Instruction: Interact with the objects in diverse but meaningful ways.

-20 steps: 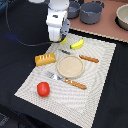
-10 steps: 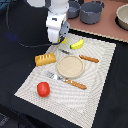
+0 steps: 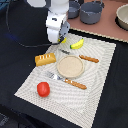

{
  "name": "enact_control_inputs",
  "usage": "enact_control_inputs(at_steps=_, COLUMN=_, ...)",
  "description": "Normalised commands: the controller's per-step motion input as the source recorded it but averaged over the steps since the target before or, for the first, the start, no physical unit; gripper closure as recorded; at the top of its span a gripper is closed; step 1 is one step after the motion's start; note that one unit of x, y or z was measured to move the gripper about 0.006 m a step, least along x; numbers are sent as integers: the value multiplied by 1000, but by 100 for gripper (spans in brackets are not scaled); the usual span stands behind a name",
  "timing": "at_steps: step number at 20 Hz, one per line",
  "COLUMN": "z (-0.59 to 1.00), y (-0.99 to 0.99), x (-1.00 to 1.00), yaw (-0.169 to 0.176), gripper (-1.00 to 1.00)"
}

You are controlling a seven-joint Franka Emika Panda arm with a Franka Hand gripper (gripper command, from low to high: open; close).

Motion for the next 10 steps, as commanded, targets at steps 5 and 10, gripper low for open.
enact_control_inputs(at_steps=5, z=-214, y=197, x=-22, yaw=0, gripper=100)
enact_control_inputs(at_steps=10, z=-151, y=191, x=-2, yaw=0, gripper=100)
